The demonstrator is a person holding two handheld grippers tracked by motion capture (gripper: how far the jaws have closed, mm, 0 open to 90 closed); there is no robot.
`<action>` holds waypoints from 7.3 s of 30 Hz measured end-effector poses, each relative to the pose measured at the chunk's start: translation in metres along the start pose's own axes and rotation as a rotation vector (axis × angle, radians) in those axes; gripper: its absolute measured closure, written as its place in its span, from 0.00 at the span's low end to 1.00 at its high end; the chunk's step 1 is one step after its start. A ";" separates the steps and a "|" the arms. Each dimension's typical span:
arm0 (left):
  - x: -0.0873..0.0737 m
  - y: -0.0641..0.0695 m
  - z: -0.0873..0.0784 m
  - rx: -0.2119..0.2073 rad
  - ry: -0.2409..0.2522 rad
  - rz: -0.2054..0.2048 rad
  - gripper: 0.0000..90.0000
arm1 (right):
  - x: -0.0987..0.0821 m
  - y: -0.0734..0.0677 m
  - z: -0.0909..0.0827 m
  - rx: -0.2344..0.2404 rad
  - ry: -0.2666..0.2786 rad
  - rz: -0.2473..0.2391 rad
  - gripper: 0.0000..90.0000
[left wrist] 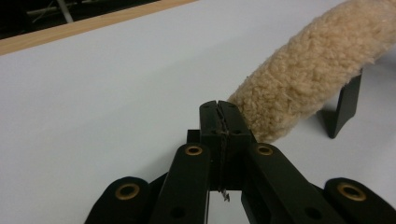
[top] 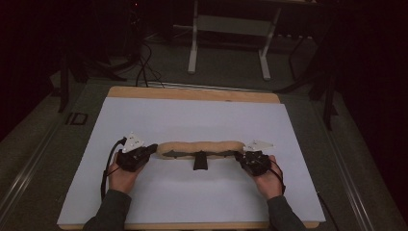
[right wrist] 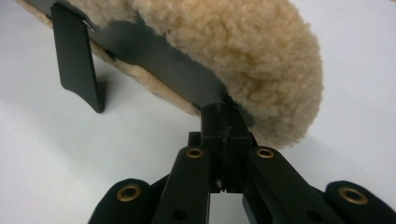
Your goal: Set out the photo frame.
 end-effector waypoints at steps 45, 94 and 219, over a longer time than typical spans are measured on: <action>-0.005 0.025 -0.014 -0.047 -0.001 0.024 1.00 | 0.019 -0.003 0.019 -0.005 -0.006 0.012 1.00; -0.007 0.091 -0.016 -0.212 0.006 0.088 1.00 | 0.035 -0.021 0.044 0.010 -0.014 0.024 1.00; -0.008 0.084 -0.003 -0.118 -0.024 0.126 0.74 | 0.050 -0.099 0.022 0.176 0.007 0.148 0.13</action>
Point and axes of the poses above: each handheld gripper's, and its own axes: z roughly forward along the jaws, x roughly out of its top, y roughly to its right, the point moved 10 cm from there along z, roughly forward along the jaws, and after that the axes turned 15 degrees about y, right-handed, at the moved point
